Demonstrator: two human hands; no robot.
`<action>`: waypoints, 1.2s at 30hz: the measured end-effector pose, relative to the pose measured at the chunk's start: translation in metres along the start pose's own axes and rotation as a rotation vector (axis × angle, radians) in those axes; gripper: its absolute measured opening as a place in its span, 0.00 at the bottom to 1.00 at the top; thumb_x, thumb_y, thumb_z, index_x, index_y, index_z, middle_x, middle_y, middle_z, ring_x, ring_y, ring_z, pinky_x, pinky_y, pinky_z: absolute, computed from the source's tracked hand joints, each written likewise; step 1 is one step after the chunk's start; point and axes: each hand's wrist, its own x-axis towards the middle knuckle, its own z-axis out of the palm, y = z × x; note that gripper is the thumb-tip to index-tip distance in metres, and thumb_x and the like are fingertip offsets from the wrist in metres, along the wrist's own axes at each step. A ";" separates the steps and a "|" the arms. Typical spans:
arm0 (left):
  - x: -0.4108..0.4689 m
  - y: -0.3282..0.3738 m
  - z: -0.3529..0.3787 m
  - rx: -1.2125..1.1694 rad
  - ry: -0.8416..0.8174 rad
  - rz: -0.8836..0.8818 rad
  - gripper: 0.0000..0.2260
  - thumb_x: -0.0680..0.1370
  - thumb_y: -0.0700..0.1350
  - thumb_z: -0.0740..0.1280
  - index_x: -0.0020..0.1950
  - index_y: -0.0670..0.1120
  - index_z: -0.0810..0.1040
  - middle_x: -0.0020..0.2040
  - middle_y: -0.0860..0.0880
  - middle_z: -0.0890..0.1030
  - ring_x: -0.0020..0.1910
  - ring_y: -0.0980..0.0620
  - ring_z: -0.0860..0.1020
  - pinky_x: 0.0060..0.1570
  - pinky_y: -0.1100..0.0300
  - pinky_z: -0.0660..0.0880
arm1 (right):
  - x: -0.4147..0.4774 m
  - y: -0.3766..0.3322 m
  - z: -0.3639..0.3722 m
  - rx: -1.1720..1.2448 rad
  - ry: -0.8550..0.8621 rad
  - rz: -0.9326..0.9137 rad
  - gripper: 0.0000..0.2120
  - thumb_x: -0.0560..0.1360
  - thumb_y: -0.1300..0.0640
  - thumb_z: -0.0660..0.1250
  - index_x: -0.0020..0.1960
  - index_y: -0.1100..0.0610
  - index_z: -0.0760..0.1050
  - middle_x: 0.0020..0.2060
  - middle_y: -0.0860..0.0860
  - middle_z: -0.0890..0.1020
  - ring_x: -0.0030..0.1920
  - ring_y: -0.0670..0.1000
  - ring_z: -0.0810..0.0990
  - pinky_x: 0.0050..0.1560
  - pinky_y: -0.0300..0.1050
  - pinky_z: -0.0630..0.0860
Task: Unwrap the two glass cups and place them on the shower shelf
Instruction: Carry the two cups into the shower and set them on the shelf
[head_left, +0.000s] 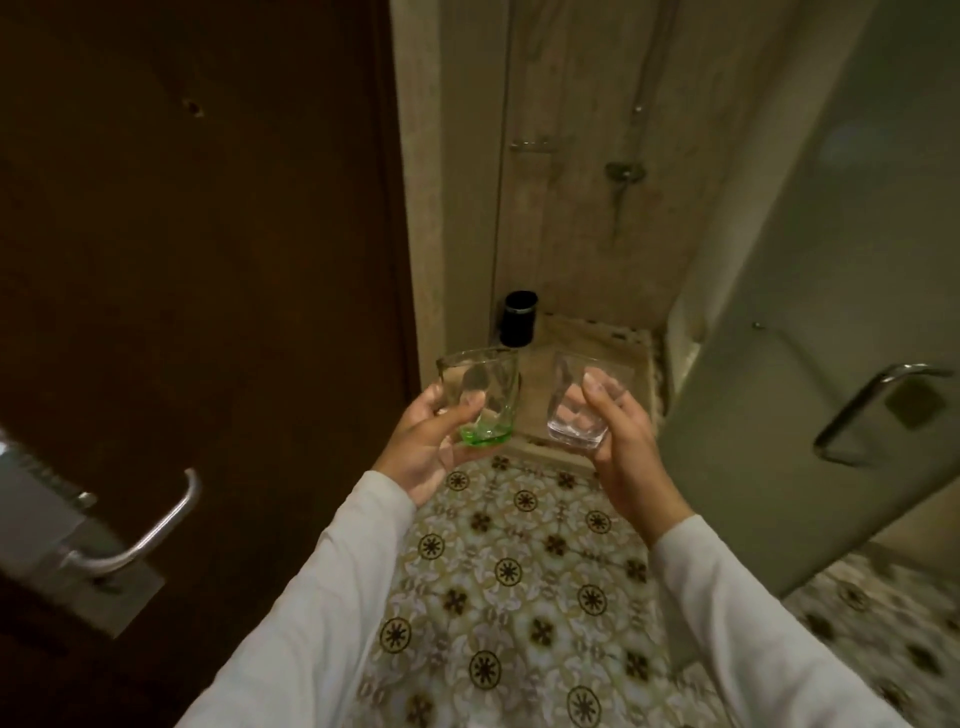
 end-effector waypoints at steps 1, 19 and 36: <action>0.015 -0.001 0.002 -0.001 -0.014 -0.014 0.27 0.69 0.46 0.77 0.67 0.46 0.74 0.64 0.39 0.79 0.61 0.39 0.79 0.50 0.46 0.81 | 0.009 -0.002 -0.004 0.000 0.019 -0.012 0.32 0.67 0.48 0.81 0.67 0.55 0.74 0.59 0.60 0.83 0.58 0.60 0.83 0.61 0.59 0.79; 0.327 -0.038 0.076 -0.007 -0.100 -0.076 0.25 0.72 0.42 0.74 0.67 0.44 0.73 0.64 0.38 0.79 0.61 0.38 0.79 0.52 0.43 0.79 | 0.267 -0.055 -0.122 -0.027 0.118 -0.019 0.28 0.73 0.49 0.75 0.69 0.56 0.73 0.48 0.49 0.85 0.48 0.50 0.84 0.47 0.48 0.80; 0.603 -0.033 0.095 0.038 -0.116 -0.082 0.19 0.69 0.44 0.76 0.59 0.49 0.81 0.59 0.41 0.82 0.59 0.40 0.81 0.50 0.43 0.80 | 0.536 -0.080 -0.183 0.015 0.142 -0.036 0.30 0.68 0.47 0.75 0.66 0.56 0.74 0.47 0.47 0.88 0.49 0.50 0.87 0.45 0.47 0.83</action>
